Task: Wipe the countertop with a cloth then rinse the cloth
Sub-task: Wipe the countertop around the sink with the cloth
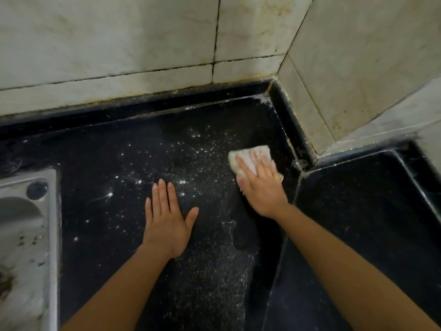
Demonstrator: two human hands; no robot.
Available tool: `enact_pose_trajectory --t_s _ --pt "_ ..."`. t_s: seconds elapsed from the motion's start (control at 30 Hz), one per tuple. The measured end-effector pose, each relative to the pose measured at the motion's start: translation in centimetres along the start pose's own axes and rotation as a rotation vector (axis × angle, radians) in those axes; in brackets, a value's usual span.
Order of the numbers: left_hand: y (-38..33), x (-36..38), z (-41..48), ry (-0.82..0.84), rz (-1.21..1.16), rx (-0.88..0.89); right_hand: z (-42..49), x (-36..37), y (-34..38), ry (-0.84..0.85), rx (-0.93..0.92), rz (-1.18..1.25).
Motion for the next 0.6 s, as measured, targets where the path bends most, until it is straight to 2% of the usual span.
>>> enact_pose_trajectory --t_s 0.17,0.23,0.3,0.37,0.43,0.6 --pt "-0.1 -0.2 -0.1 -0.012 -0.017 0.004 -7.3 2.3 2.5 0.075 -0.308 -0.079" --pt "-0.1 -0.2 0.0 -0.016 -0.018 0.006 -7.1 2.0 1.3 0.066 -0.344 -0.086" --pt "0.0 -0.1 0.0 -0.023 -0.015 0.006 -4.8 1.1 -0.8 0.009 -0.219 -0.079" --pt "0.1 0.0 0.0 -0.031 -0.023 0.008 -1.3 -0.3 -3.1 -0.046 -0.010 -0.036" --pt "0.2 0.0 0.1 -0.042 -0.031 0.016 2.6 -1.2 -4.3 -0.029 0.139 -0.001" --pt "0.4 0.2 0.3 -0.048 -0.039 0.019 10.2 -3.0 -4.4 0.047 0.251 0.030"
Point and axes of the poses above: each hand's wrist, its own z-axis towards the middle knuckle, its own x-axis out of the palm, y = z × x, the point moved 8 cm from there along z, towards the middle knuckle, and after that the axes turned 10 degrees about -z, right-handed, at the moved point
